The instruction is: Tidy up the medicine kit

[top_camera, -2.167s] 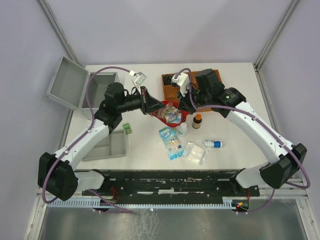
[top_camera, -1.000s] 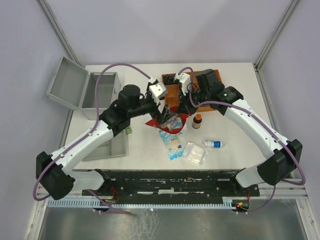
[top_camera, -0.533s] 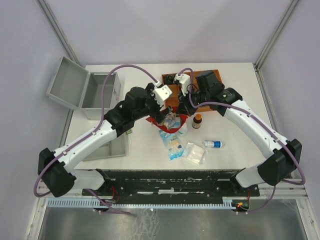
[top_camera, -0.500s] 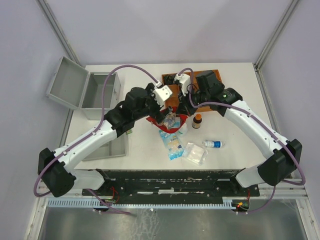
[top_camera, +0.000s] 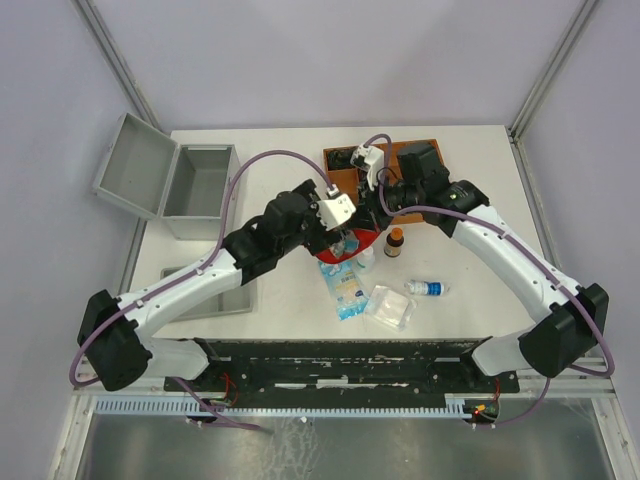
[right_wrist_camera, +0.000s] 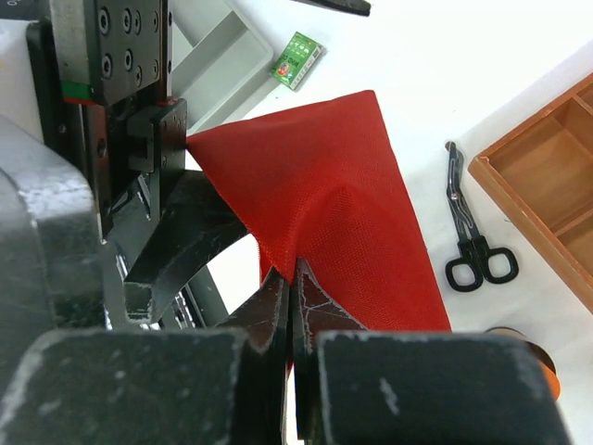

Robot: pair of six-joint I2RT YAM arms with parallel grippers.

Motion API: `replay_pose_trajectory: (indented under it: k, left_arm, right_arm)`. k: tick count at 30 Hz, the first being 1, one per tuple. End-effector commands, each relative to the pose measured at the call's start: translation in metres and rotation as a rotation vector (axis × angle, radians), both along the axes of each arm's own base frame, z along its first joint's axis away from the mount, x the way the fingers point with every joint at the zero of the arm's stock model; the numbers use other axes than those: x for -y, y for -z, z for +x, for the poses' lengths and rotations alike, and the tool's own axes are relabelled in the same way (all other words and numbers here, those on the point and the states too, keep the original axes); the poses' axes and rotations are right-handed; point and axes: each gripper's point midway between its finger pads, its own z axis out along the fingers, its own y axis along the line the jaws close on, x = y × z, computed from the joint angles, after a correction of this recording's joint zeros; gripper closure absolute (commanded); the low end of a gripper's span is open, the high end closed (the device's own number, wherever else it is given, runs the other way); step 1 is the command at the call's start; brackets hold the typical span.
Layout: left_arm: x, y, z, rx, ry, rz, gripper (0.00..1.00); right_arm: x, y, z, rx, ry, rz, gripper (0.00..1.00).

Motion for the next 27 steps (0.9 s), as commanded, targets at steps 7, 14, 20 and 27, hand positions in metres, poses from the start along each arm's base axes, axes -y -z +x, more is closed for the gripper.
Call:
replay_pose_trajectory:
  k: [7, 14, 20, 27]
  left_arm:
    - [0.007, -0.048, 0.003, 0.121, 0.039, -0.059, 0.01]
    - [0.033, -0.08, -0.03, 0.049, 0.221, -0.203, 0.01]
    - [0.032, -0.093, -0.048, -0.009, 0.27, -0.237, 0.01]
    - [0.007, -0.077, -0.095, -0.007, 0.555, -0.115, 0.01]
  right_arm:
    - [0.0, 0.002, 0.012, 0.043, 0.017, -0.01, 0.99]
    - [0.001, 0.013, 0.02, 0.028, 0.043, -0.044, 0.99]
    - [0.005, 0.013, 0.023, 0.031, 0.054, -0.059, 0.99]
    - [0.01, 0.004, 0.009, 0.0, 0.001, -0.029, 0.99]
